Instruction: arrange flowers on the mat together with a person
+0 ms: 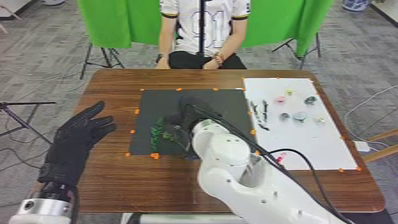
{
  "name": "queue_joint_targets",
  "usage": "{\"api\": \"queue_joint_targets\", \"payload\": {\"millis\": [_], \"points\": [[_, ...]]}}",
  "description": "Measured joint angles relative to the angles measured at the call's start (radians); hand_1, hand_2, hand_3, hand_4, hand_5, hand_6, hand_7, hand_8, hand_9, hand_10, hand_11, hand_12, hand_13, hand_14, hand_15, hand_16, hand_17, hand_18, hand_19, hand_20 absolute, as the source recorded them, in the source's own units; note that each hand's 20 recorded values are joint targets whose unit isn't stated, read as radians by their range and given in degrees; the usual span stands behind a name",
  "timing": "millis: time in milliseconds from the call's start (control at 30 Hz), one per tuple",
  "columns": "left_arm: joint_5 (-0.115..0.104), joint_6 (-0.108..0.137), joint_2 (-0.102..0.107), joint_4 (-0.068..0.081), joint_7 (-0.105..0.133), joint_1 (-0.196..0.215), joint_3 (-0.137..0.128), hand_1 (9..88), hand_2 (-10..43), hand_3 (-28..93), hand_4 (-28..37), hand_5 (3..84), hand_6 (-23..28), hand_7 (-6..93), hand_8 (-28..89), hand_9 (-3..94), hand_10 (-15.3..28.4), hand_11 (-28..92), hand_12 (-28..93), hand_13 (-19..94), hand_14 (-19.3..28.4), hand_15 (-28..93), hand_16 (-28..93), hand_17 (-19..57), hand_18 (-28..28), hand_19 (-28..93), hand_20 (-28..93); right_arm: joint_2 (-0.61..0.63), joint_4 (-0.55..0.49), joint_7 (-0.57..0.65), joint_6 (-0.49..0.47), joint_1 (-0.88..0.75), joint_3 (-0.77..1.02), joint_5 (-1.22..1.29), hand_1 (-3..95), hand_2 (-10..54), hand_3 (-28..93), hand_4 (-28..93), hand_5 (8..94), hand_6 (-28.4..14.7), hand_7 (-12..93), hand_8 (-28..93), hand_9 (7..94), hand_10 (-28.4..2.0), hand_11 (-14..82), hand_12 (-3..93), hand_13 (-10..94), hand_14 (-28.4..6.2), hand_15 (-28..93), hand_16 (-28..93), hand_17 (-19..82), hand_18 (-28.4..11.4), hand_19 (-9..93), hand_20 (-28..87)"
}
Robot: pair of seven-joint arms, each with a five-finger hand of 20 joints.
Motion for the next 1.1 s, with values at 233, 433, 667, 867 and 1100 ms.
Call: {"api": "queue_joint_targets", "payload": {"millis": [233,433,667,867,1100], "points": [[0.027,0.002,-0.010,0.000,0.006,0.013,-0.029,18.2,4.8,76,-28.3,33.2,6.9,15.0,-10,32.8,20.0,27,11,22,26.5,51,-10,-10.7,24.7,50,6,0.029,-0.158,-0.166,0.149,-0.164,0.268,0.348,26.4,10.6,53,-19,72.9,-6.2,12,-10,79.0,-20.2,24.1,16.8,69,-18.4,59,12,40,-23.6,93,10],[0.033,0.010,-0.030,0.000,0.021,0.043,-0.053,16.7,4.8,75,-28.3,32.8,6.5,14.8,-11,32.7,20.0,27,11,22,26.7,51,-10,-10.7,24.9,50,7,0.053,-0.210,-0.338,0.236,-0.324,0.523,0.622,20.5,11.1,64,-23,60.8,-7.1,12,-10,63.0,-23.4,22.4,15.1,52,-22.2,57,8,18,-25.9,72,5],[0.035,0.011,-0.051,0.000,0.024,0.057,-0.058,15.8,4.4,75,-28.3,31.5,5.1,13.9,-10,31.9,19.2,25,11,22,26.6,51,-10,-10.7,24.9,50,7,0.076,-0.197,-0.582,0.283,-0.520,0.782,0.958,17.8,9.7,70,-25,51.8,-5.3,11,-10,51.9,-21.6,17.1,14.3,42,-23.3,49,8,10,-26.7,58,10],[0.102,0.012,-0.063,-0.005,0.025,0.069,-0.076,15.7,4.1,76,-28.3,30.5,4.4,14.1,-11,31.6,19.0,24,11,22,26.6,51,-9,-10.6,24.9,49,7,0.092,-0.200,-0.674,0.294,-0.659,0.867,1.236,17.0,9.4,70,-26,49.8,-4.7,10,-9,48.9,-20.3,13.7,14.2,39,-23.4,44,9,9,-26.9,54,12],[0.065,0.026,-0.064,-0.007,0.039,0.074,-0.065,15.6,4.3,75,-28.3,30.1,4.5,14.4,-11,31.5,19.2,25,12,22,26.6,51,-9,-10.4,24.9,49,8,0.092,-0.208,-0.722,0.283,-0.775,0.923,1.408,16.0,9.2,71,-26,49.3,-4.3,10,-9,48.3,-19.9,12.7,14.4,39,-23.3,43,10,8,-27.3,53,13]]}}
